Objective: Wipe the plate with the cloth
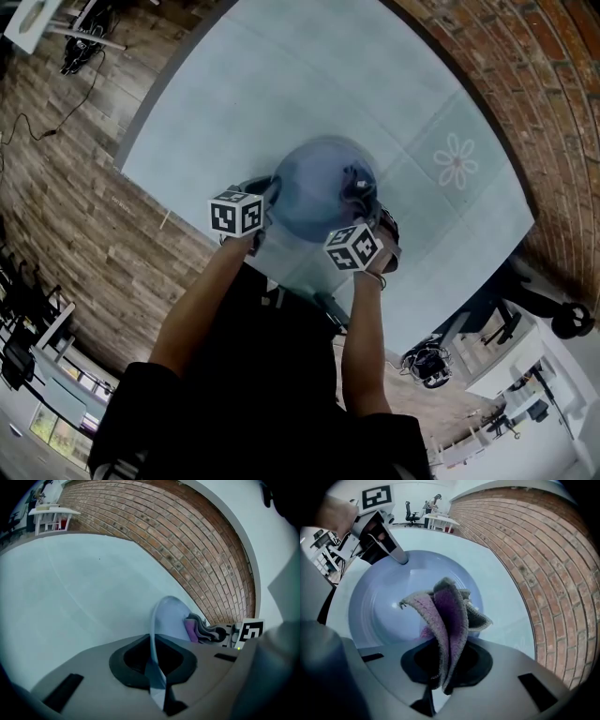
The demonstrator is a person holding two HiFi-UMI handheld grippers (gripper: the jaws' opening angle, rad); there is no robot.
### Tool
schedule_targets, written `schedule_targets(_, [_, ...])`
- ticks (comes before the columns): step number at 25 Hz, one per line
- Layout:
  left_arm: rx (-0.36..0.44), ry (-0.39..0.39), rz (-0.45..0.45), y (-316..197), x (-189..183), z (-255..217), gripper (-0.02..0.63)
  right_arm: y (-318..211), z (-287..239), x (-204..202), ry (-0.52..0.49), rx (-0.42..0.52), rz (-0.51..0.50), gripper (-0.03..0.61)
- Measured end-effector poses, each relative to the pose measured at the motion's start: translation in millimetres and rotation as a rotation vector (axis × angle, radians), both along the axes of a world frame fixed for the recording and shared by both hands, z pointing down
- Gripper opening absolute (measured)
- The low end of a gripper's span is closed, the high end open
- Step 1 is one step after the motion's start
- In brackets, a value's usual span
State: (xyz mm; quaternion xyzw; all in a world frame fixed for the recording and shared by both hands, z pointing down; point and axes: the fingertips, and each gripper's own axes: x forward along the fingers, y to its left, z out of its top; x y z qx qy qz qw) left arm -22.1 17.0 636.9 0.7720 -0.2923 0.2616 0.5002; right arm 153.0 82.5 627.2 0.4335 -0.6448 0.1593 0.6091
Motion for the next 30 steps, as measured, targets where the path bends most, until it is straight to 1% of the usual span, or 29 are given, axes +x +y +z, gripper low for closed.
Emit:
schedule_targets(7, [0.007,0.000,0.018,0,1,0,0.043,-32,1,2,0.024,0.010,-0.041,0.058])
schedule_targets(12, [0.025,-0.013,0.051,0,2,-1,0.043,-54,1,-3,0.052,0.011,-0.086,0.058])
schedule_targets(16, [0.030,-0.018,0.063,1,4,0,0.044,-73,0,-11,0.055,0.019,-0.122,0.058])
schedule_targets(22, [0.021,-0.007,0.052,1,6,1,0.044,-93,2,-37,0.046,0.026,-0.206,0.057])
schedule_targets(30, [0.015,0.004,0.035,1,4,0,0.044,-102,5,-89,0.084,0.016,-0.390,0.056])
